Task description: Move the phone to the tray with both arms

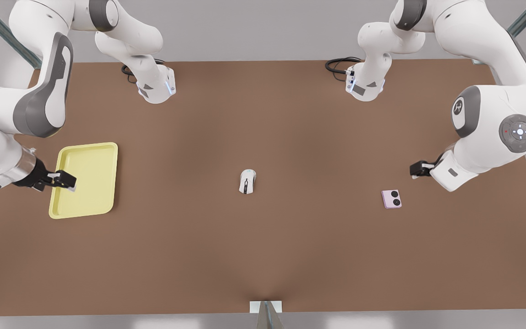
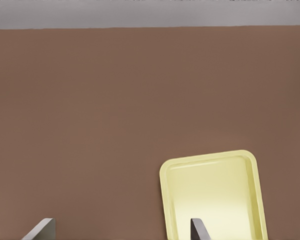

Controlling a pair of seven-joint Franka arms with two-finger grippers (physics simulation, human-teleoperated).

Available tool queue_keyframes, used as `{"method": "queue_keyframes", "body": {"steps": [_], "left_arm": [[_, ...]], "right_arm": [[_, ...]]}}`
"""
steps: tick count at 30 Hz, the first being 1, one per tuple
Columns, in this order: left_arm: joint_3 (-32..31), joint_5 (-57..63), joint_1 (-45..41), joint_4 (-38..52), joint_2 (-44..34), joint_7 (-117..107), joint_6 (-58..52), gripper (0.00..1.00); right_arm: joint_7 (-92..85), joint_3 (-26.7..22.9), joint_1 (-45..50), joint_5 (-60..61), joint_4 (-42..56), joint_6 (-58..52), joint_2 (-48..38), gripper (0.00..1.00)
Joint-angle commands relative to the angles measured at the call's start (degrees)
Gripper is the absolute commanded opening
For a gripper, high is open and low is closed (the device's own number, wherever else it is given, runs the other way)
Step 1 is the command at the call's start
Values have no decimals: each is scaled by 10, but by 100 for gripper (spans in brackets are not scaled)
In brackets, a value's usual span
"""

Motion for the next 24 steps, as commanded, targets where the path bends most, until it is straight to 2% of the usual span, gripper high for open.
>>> {"method": "queue_keyframes", "body": {"steps": [1,3,6,7,8,12,17,24], "left_arm": [[0,2,0,0,2,9,18,100],[1,-4,-1,-10,19,-1,65,100],[11,-27,-2,-158,20,-24,248,100],[11,-31,-2,-261,1,-33,362,100],[18,-32,-2,-319,-7,-33,434,100],[33,-32,1,-416,8,-32,553,100],[49,-32,3,-470,38,-23,646,100],[49,-32,7,-498,75,34,711,100]], "right_arm": [[-20,0,0,0,0,14,-1,100],[-20,0,1,0,0,14,-1,100],[-20,0,0,0,0,14,-1,100],[-20,0,0,0,0,14,-1,100],[-20,0,0,0,0,14,-1,100],[-20,0,0,0,0,14,-1,100],[-20,0,1,0,0,14,-1,100],[-20,0,1,0,0,14,-1,100]]}}
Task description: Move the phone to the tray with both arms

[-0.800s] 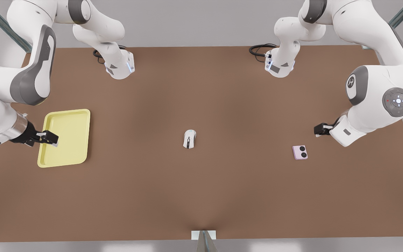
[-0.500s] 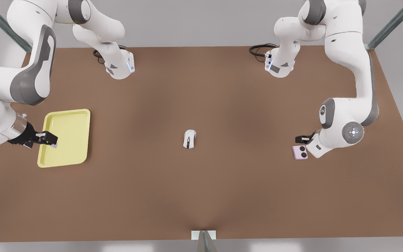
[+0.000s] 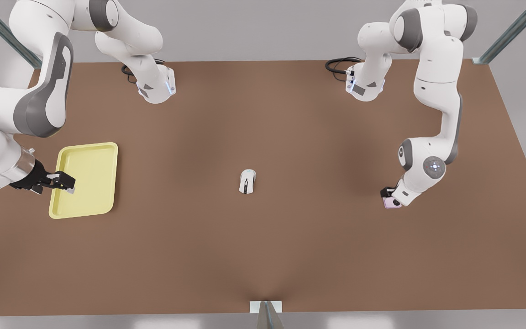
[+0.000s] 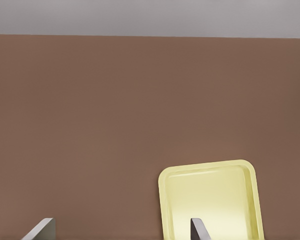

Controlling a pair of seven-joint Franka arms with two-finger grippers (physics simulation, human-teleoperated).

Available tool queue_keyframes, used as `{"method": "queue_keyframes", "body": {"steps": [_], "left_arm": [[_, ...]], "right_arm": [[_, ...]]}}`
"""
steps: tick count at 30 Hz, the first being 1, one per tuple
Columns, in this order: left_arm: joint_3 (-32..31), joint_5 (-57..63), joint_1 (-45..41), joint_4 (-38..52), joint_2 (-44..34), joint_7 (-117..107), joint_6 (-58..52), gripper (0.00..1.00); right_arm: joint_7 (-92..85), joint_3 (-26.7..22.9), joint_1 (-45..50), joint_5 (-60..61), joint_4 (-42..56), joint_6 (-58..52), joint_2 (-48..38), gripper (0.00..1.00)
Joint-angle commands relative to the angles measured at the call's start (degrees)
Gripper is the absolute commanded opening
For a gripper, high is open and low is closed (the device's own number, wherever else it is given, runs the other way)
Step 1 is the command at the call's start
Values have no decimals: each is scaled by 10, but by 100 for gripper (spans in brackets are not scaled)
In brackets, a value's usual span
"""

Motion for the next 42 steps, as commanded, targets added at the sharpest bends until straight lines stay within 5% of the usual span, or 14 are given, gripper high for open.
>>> {"method": "queue_keyframes", "body": {"steps": [1,16,19,42], "left_arm": [[1,1,1,-2,10,39,80,100],[0,0,6,-18,40,38,98,100],[0,0,6,-18,40,38,97,85],[-6,-1,7,-14,40,34,84,84]], "right_arm": [[-5,0,0,0,0,0,-1,100],[-5,0,0,0,0,0,-1,100],[-5,0,0,0,0,0,-1,100],[-6,-2,-4,-7,9,-1,-2,100]]}}
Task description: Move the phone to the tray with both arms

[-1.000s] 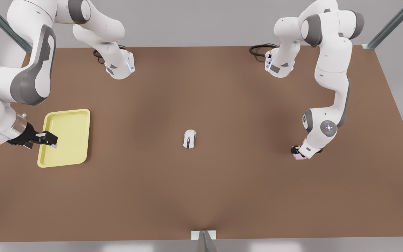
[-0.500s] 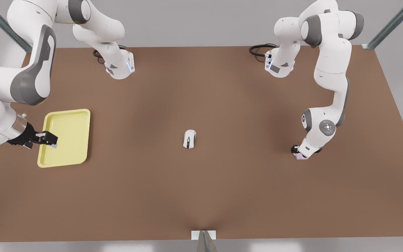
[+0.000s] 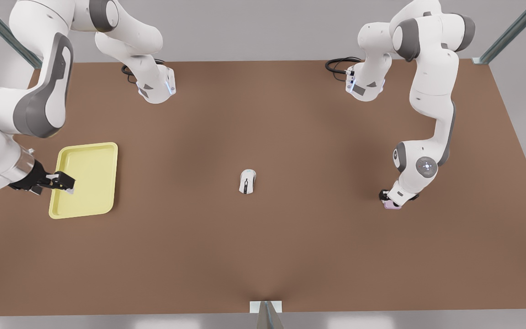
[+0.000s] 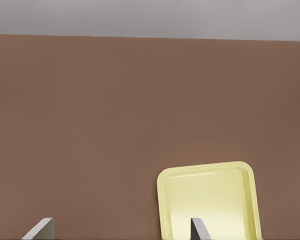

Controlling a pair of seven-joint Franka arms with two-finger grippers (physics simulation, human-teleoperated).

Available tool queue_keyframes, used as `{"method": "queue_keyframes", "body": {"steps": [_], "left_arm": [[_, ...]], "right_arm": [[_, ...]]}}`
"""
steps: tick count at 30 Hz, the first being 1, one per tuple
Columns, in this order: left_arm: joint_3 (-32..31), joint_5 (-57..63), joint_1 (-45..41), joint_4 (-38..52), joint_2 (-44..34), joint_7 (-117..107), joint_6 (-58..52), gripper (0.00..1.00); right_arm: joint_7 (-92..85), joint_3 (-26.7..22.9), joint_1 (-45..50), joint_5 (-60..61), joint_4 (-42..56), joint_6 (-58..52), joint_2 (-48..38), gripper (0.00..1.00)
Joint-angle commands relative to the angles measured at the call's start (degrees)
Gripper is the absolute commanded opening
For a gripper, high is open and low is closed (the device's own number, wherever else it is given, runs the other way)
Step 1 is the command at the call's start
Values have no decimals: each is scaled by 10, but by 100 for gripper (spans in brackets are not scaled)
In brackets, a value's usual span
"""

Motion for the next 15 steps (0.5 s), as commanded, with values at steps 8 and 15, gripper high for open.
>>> {"method": "queue_keyframes", "body": {"steps": [8,15], "left_arm": [[0,0,0,0,-3,0,-7,78],[-54,0,-10,50,-28,-82,-115,78]], "right_arm": [[-2,-2,-6,-15,10,-168,-111,100],[4,-1,-14,-6,9,-155,-86,100]]}}
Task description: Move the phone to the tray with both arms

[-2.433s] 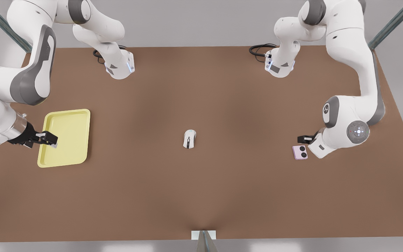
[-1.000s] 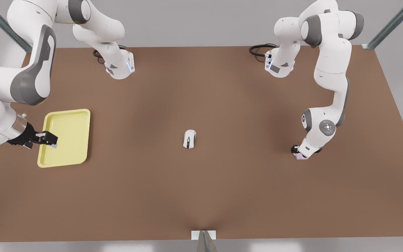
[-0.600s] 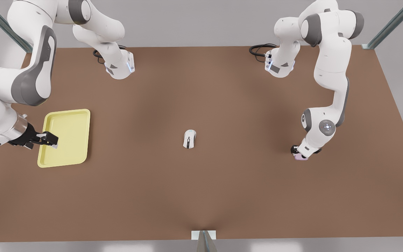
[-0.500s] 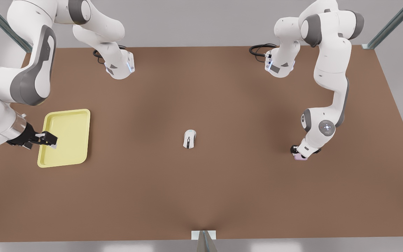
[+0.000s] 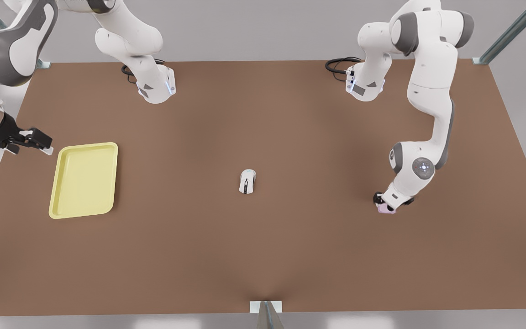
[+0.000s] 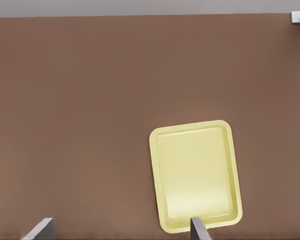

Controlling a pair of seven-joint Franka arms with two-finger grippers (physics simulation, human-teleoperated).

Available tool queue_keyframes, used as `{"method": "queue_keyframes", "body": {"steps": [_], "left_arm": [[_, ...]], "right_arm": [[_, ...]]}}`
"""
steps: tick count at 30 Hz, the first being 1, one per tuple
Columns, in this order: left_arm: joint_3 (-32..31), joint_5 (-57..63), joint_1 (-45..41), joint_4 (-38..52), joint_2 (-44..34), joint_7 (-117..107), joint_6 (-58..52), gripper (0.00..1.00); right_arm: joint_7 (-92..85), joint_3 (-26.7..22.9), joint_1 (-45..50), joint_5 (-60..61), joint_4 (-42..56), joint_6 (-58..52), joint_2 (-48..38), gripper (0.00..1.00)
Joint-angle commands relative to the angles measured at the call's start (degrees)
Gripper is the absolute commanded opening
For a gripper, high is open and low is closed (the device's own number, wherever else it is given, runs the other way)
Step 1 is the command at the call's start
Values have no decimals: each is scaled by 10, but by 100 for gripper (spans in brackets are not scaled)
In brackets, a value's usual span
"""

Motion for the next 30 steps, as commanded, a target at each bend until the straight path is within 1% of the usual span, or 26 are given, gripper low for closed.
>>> {"method": "queue_keyframes", "body": {"steps": [1,3,5,7,8,11,13,14,15,17,18,19,20,23,24,26,27,28,30], "left_arm": [[-22,-1,-15,20,-4,-112,-75,78],[-22,-1,-79,65,-3,-211,-133,78],[-22,-1,-137,86,0,-301,-143,78],[-22,-1,-192,137,12,-400,-187,78],[-22,-1,-219,172,28,-445,-206,78],[-22,-21,-297,327,108,-563,-270,78],[-23,-22,-333,397,149,-620,-273,78],[-22,-21,-352,443,175,-642,-290,78],[-22,-20,-370,497,204,-649,-297,78],[-22,-18,-393,572,250,-653,-297,78],[-21,-17,-403,610,275,-656,-291,78],[-21,-16,-406,645,299,-655,-288,78],[-20,-15,-420,688,331,-653,-262,78],[-24,-15,-443,695,356,-628,-174,78],[-35,-15,-442,716,371,-598,-172,78],[-52,-15,-443,722,392,-578,-148,78],[-51,-14,-449,751,417,-580,-141,78],[-51,-14,-450,755,426,-580,-129,78],[-51,-14,-458,755,437,-579,-128,78]], "right_arm": [[3,0,2,4,2,-24,0,100],[3,0,3,3,2,-18,23,100],[2,0,3,2,-2,-18,31,100],[1,4,10,-5,4,-21,38,100],[-4,4,5,4,-9,-13,39,100],[1,6,43,-19,-28,17,27,100],[0,11,41,-33,-52,48,19,100],[-1,13,20,-30,-53,51,30,100],[-3,54,-25,-32,-53,50,38,100],[-1,57,-21,-35,-66,46,26,100],[1,52,-11,-48,-94,55,14,100],[0,39,9,-57,-94,55,14,100],[1,39,9,-62,-92,55,15,100],[3,40,9,-61,-96,60,14,100],[3,39,9,-62,-99,59,12,100],[1,38,9,-63,-92,62,25,100],[-1,36,10,-63,-74,56,45,100],[-3,26,25,-63,-53,55,65,100],[-3,10,38,-58,-58,61,65,100]]}}
